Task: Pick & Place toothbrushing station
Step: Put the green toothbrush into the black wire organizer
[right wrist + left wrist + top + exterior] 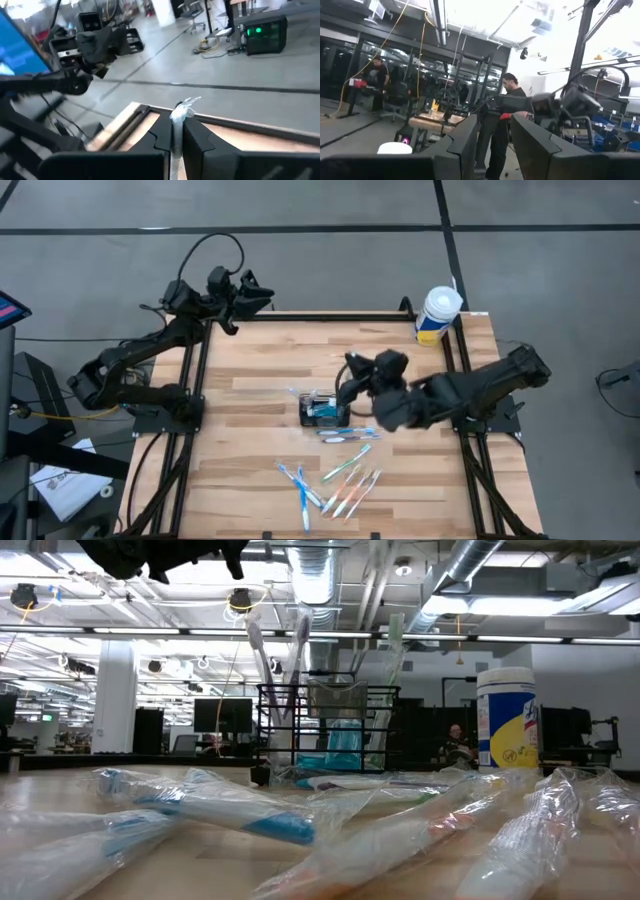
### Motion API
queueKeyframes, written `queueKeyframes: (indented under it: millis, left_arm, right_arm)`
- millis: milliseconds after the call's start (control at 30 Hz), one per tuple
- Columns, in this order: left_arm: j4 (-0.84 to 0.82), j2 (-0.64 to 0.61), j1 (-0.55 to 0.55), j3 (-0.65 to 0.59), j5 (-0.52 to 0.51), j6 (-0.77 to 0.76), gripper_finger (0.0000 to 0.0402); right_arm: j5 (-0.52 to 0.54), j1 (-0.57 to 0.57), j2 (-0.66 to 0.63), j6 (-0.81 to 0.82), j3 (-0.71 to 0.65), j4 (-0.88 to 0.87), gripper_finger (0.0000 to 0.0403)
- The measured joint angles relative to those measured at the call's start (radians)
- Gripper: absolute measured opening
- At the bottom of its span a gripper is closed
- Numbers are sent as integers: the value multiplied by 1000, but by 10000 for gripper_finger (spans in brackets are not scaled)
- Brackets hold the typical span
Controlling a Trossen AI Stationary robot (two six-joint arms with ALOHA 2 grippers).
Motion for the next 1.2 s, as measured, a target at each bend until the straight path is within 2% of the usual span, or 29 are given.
queueKeyframes:
  millis: [167, 467, 600, 900, 1200]
  left_arm:
    - [-16, -3, 0, 0, 13, 5, 115]
    - [-24, -3, 0, 0, 36, 24, 114]
    - [-25, -3, 0, 0, 40, 28, 115]
    - [-29, -3, 0, 0, 44, 33, 115]
    - [-30, -3, 0, 0, 46, 54, 115]
  right_arm:
    - [49, 17, 0, 2, -94, 143, 10]
    - [48, -31, 8, 7, -141, 118, 10]
    - [14, -55, 6, 12, -172, 106, 10]
    - [-4, -79, 8, 185, -301, 95, 10]
    - [-4, -109, 8, 222, -356, 100, 10]
